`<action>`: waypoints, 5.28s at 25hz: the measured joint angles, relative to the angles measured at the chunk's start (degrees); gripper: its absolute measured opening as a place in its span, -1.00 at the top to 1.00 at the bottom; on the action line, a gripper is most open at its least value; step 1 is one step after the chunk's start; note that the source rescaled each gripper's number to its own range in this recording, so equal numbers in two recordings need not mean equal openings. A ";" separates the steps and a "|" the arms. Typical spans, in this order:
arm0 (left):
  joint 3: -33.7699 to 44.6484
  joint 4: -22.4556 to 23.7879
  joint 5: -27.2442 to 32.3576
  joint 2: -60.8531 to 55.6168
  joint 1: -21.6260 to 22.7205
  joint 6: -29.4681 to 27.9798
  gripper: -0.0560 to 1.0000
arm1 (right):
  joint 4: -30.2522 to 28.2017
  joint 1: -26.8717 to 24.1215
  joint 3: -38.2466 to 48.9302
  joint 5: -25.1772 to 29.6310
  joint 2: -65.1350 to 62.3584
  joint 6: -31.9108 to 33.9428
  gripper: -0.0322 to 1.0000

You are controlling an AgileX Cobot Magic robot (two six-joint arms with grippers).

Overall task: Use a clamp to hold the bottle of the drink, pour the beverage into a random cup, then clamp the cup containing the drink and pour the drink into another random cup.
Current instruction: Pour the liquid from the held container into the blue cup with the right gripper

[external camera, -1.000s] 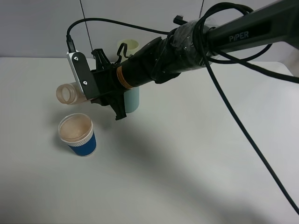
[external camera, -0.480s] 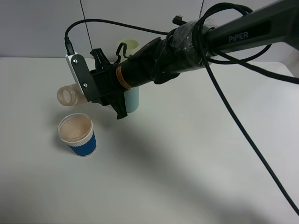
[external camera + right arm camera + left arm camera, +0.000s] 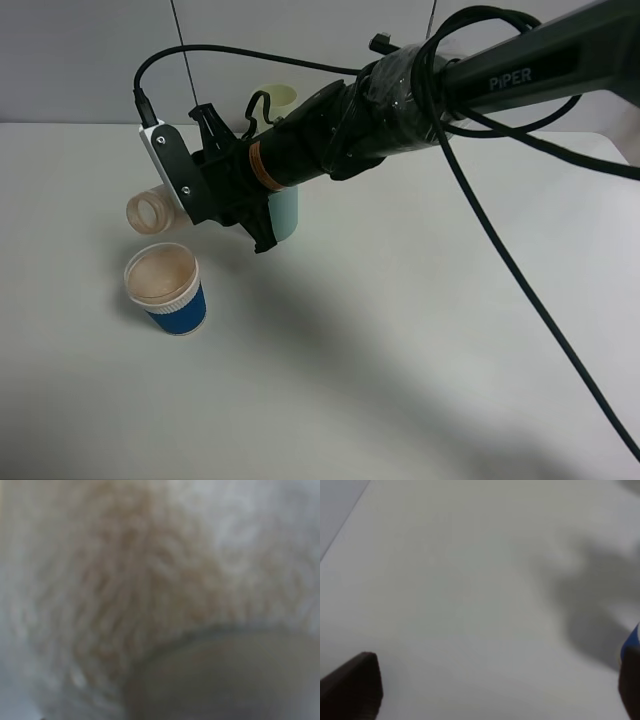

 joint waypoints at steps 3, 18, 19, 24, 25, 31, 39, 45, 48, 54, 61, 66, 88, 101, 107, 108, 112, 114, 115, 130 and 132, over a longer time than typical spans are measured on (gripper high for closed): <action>0.00 0.00 0.00 0.00 0.00 0.00 -0.78 | 0.00 0.00 0.00 0.21 0.00 -2.02 0.91; 0.00 0.00 0.00 0.00 0.00 0.00 -0.78 | 0.00 1.32 0.00 1.94 0.00 -5.67 0.91; 0.00 0.00 0.00 0.00 0.00 0.00 -0.78 | 0.00 1.32 0.00 1.94 0.00 -5.67 0.91; 0.00 0.00 0.00 0.00 0.00 0.00 -0.78 | 0.00 1.32 0.00 3.77 0.00 -7.72 0.91; 0.00 0.00 0.00 0.00 0.00 0.00 -0.78 | 0.00 1.32 0.00 4.30 0.00 -8.46 0.91; 0.00 0.00 0.00 0.00 0.00 0.00 -0.78 | 0.00 2.04 0.00 5.98 0.00 -10.07 0.91; 0.00 0.00 0.00 0.00 0.00 0.00 -0.78 | 0.00 2.48 0.00 7.95 0.00 -10.09 0.91; 0.00 0.00 0.00 0.00 0.00 0.00 -0.78 | 0.00 3.06 0.00 8.83 0.00 -11.55 0.91; 0.00 0.00 0.00 0.00 0.00 0.00 -0.78 | 0.05 3.08 0.00 8.83 0.00 -12.05 0.91; 0.00 0.00 0.00 0.00 0.00 0.00 -0.78 | 0.05 3.12 0.00 9.04 0.00 -13.36 0.91; 0.00 0.00 0.00 0.00 0.00 0.00 -0.78 | 0.05 3.12 0.00 9.26 0.00 -14.97 0.91; 0.00 0.00 0.00 0.00 0.00 0.00 -0.78 | 0.05 3.12 0.00 9.92 0.00 -16.55 0.91; 0.00 0.00 0.00 0.00 0.00 0.00 -0.78 | 0.05 3.92 0.00 12.04 0.00 -20.49 0.91; 0.00 0.00 0.00 0.00 0.00 0.00 -0.78 | 0.05 3.98 0.00 12.30 0.00 -22.67 0.91; 0.00 0.00 0.00 0.00 0.00 0.00 -0.78 | 0.05 3.98 0.00 13.34 0.00 -23.29 0.91; 0.00 0.00 0.00 0.00 0.00 0.00 -0.78 | 0.05 3.98 0.00 13.34 0.00 -23.29 0.91; 0.00 0.00 0.00 0.00 0.00 0.00 -0.78 | 0.05 3.98 0.00 13.50 0.00 -23.49 0.91; 0.00 0.00 0.00 0.00 0.00 0.00 -0.78 | 0.05 3.98 0.00 13.50 -0.05 -23.86 0.91; 0.00 0.00 0.00 0.00 0.00 0.00 -0.78 | 0.05 4.04 0.00 13.50 -0.05 -23.93 0.91; 0.00 0.00 0.00 0.00 0.00 0.00 -0.78 | 0.05 4.36 0.00 13.57 -0.39 -24.43 0.91; 0.00 0.00 0.00 0.00 0.00 0.00 -0.78 | 0.05 4.36 0.00 13.63 -0.51 -24.43 0.91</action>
